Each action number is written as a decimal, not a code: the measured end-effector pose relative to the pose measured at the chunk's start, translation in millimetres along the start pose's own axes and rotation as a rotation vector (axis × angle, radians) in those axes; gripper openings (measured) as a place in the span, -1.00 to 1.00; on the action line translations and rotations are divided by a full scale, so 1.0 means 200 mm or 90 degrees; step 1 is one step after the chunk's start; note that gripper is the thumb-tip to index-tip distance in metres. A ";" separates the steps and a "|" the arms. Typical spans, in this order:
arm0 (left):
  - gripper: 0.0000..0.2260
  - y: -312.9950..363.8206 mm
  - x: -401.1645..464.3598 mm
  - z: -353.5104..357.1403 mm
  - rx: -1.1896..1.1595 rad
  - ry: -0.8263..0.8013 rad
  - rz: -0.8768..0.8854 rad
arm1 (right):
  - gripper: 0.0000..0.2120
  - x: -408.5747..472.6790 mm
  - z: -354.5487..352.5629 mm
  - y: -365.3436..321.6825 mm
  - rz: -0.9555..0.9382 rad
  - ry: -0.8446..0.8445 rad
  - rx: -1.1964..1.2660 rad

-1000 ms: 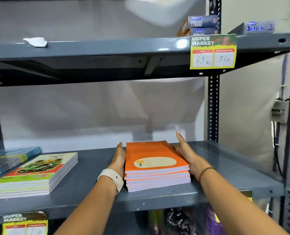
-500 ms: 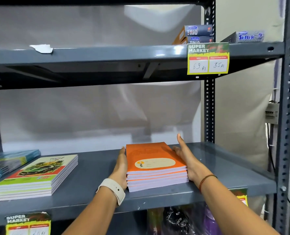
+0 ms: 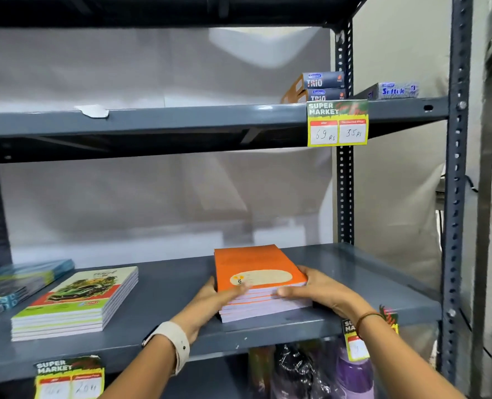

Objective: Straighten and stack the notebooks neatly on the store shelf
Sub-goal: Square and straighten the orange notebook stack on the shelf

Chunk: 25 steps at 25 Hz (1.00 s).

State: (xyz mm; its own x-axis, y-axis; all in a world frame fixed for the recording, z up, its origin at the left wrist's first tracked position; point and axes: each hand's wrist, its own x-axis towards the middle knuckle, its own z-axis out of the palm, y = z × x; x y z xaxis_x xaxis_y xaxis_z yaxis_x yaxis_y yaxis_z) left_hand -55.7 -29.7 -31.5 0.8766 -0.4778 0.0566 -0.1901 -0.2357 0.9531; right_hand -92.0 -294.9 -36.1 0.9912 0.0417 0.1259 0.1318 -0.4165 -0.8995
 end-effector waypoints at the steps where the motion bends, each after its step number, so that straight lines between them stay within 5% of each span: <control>1: -0.18 -0.02 -0.03 0.00 0.044 -0.002 0.005 | -0.36 -0.01 0.01 0.00 -0.006 -0.005 -0.036; 5: -0.29 -0.08 -0.07 0.01 0.212 0.064 0.002 | -0.30 -0.04 0.01 0.00 -0.001 0.019 -0.090; 9: -0.51 -0.10 -0.04 0.00 0.224 0.112 -0.003 | -0.36 -0.04 0.01 0.02 0.000 0.054 -0.120; 13: -0.40 -0.14 0.02 -0.07 0.210 0.076 -0.011 | -0.38 -0.04 0.03 0.03 -0.020 0.072 -0.136; 20: -0.53 -0.15 0.05 -0.11 0.185 0.048 0.012 | -0.43 -0.04 0.03 0.04 -0.028 0.071 -0.149; 25: -0.38 -0.16 0.05 -0.10 0.195 0.048 0.031 | -0.43 -0.04 0.03 0.04 -0.037 0.067 -0.155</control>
State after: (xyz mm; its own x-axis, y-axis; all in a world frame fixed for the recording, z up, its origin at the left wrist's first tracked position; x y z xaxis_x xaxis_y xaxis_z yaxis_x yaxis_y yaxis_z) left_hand -31.6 -9.1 -56.0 0.8914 -0.4335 0.1325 -0.3468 -0.4640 0.8151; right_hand -98.7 -292.3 -46.9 0.9734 -0.0166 0.2287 0.1689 -0.6225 -0.7642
